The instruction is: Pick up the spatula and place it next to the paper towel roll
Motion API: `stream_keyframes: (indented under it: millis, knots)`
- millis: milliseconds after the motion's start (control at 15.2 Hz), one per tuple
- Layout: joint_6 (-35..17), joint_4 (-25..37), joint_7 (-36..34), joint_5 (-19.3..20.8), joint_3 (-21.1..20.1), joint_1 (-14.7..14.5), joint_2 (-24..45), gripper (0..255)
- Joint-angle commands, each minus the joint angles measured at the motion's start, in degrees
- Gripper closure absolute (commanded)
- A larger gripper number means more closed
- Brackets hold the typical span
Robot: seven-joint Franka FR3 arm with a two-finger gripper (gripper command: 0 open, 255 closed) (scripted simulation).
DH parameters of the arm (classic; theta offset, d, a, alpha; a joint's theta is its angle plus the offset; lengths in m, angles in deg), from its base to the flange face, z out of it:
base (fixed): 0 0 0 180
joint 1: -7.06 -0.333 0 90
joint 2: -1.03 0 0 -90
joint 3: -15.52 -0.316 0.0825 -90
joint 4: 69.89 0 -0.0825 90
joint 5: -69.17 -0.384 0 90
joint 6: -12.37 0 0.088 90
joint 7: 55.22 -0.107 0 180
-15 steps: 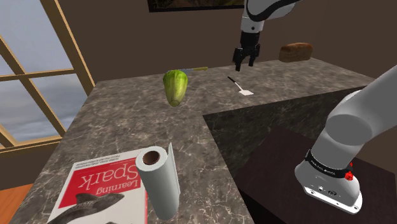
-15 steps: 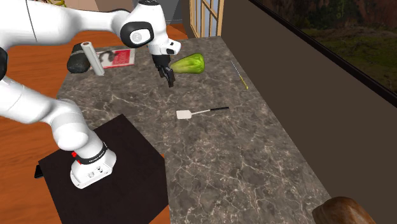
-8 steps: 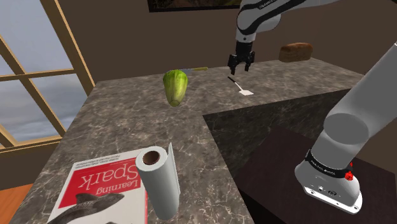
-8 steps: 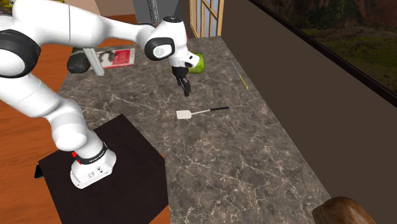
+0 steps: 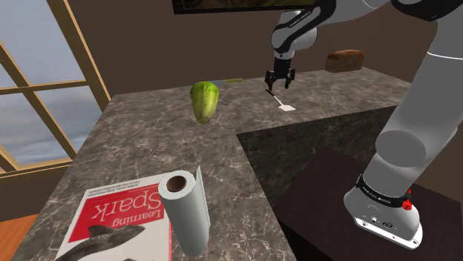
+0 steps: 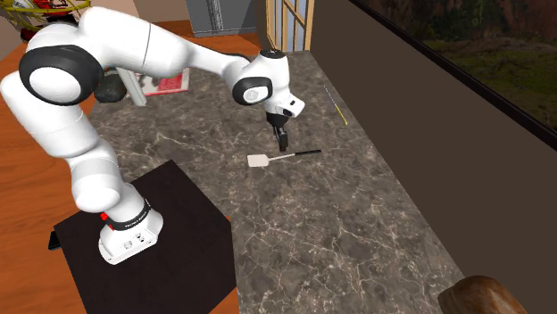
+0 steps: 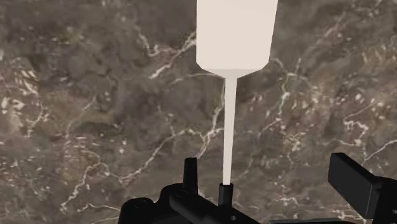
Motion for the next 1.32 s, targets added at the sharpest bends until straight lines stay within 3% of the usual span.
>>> stream_keyframes:
  millis: [0, 528, 1056, 1122, 1254]
  knots:
    - [-1.6, 2.4, -0.6, -0.7, 0.8, 0.9, 3.9, 0]
    - [-6.8, 0.5, -0.1, -1.4, 0.7, 1.1, 7.3, 0]
    - [-6.8, 0.5, -0.1, -1.4, 0.7, 1.1, 7.3, 0]
    - [-6.8, 0.5, -0.1, -1.4, 0.7, 1.1, 7.3, 255]
    - [-6.8, 0.5, -0.1, -1.4, 0.7, 1.1, 7.3, 255]
